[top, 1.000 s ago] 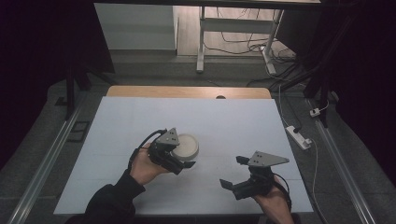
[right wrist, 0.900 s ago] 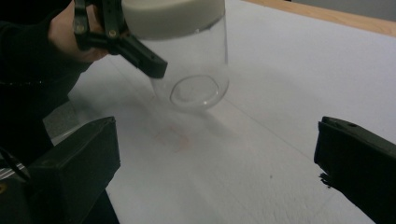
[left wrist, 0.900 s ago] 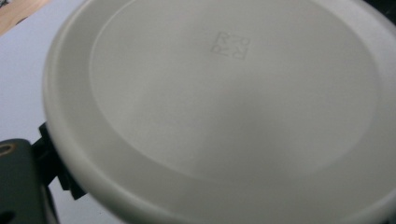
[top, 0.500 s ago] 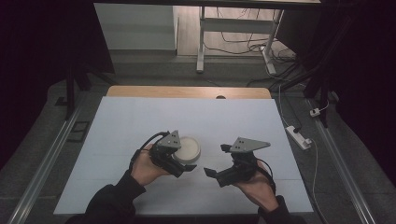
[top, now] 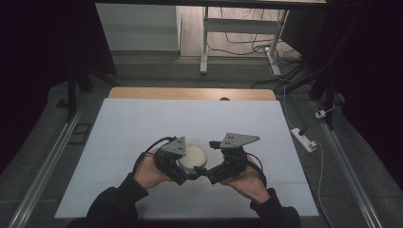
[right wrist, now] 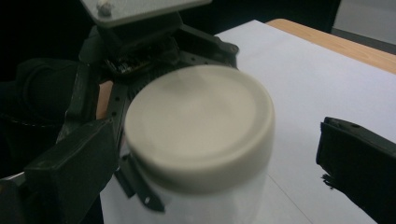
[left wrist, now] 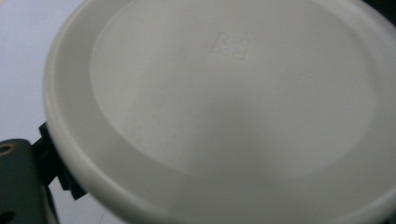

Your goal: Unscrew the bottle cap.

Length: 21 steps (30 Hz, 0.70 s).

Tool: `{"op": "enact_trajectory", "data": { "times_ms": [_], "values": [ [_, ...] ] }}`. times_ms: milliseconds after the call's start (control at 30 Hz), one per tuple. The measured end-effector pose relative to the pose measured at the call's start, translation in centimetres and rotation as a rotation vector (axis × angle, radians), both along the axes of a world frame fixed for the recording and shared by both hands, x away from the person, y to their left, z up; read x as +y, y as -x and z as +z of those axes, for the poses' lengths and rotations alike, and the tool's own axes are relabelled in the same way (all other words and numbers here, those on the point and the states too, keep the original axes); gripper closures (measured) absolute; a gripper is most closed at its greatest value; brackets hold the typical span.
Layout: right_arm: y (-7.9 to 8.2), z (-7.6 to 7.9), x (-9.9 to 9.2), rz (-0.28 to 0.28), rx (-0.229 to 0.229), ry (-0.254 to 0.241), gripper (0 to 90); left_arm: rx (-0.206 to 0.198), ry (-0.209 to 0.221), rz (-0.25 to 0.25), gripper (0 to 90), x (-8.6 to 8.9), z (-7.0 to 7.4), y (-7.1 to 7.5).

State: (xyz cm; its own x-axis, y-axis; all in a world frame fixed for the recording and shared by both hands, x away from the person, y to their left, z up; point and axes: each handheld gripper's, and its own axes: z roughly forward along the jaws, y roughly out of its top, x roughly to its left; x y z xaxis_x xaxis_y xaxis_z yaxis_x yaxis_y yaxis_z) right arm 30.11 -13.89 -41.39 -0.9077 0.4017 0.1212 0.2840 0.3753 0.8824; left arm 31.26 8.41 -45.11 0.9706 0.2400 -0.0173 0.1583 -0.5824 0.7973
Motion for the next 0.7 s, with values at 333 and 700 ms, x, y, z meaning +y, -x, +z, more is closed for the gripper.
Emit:
{"op": "enact_trajectory", "data": {
  "times_ms": [333, 700],
  "values": [
    [-0.3, -0.5, 1.9, 0.089, -0.009, -0.001, 1.9, 0.006, 0.014, -0.064, 6.7, -0.2, 0.2, 0.3],
    [0.0, -0.6, 2.2, 0.14, -0.04, -0.004, 7.0, 0.022, 0.034, -0.113, 6.7, 0.0, 0.5, 0.3]
  ]
}}
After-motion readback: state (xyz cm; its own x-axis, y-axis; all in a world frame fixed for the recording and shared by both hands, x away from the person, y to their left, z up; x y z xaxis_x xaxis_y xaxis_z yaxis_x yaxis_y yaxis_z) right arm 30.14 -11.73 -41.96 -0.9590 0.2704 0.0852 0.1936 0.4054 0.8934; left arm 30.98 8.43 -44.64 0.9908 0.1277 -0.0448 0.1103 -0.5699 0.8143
